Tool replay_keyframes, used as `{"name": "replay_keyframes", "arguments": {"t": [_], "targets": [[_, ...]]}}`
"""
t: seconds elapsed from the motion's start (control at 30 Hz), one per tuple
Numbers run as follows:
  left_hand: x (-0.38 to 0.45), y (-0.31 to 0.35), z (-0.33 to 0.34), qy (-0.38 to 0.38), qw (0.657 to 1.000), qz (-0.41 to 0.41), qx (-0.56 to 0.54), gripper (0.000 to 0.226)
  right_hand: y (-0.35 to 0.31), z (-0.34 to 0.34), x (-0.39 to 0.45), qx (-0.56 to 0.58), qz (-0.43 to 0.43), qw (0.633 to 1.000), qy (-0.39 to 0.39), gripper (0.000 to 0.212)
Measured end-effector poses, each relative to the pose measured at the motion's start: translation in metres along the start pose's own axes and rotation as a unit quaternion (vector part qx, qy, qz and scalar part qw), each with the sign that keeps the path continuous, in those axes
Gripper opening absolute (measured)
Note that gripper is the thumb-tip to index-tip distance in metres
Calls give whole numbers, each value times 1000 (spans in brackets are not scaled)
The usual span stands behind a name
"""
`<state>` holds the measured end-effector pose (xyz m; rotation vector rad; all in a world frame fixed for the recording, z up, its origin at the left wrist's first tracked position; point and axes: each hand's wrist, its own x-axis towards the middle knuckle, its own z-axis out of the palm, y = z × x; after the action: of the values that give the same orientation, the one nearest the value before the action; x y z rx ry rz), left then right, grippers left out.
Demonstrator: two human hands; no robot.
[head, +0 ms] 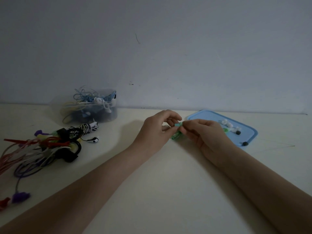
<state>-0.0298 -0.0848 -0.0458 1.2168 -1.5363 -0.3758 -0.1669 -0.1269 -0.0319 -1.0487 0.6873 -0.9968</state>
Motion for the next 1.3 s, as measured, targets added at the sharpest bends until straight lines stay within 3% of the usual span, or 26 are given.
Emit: {"name": "replay_keyframes", "arguments": {"t": [0.37, 0.77, 1.03, 1.3], "targets": [[0, 1, -5, -28, 994, -62, -82, 29, -6, -1, 4, 58, 77, 995, -17, 8], [0, 3, 0, -12, 999, -41, -4, 41, -8, 2, 3, 39, 78, 996, 7, 14], [1, 3, -4, -21, 995, -92, -46, 29, 4, 4, 4, -4, 9, 1000, -1, 14], [1, 0, -3, -14, 994, -98, -57, 24, 12, 11, 4, -169, -73, 982, 43, 8]]}}
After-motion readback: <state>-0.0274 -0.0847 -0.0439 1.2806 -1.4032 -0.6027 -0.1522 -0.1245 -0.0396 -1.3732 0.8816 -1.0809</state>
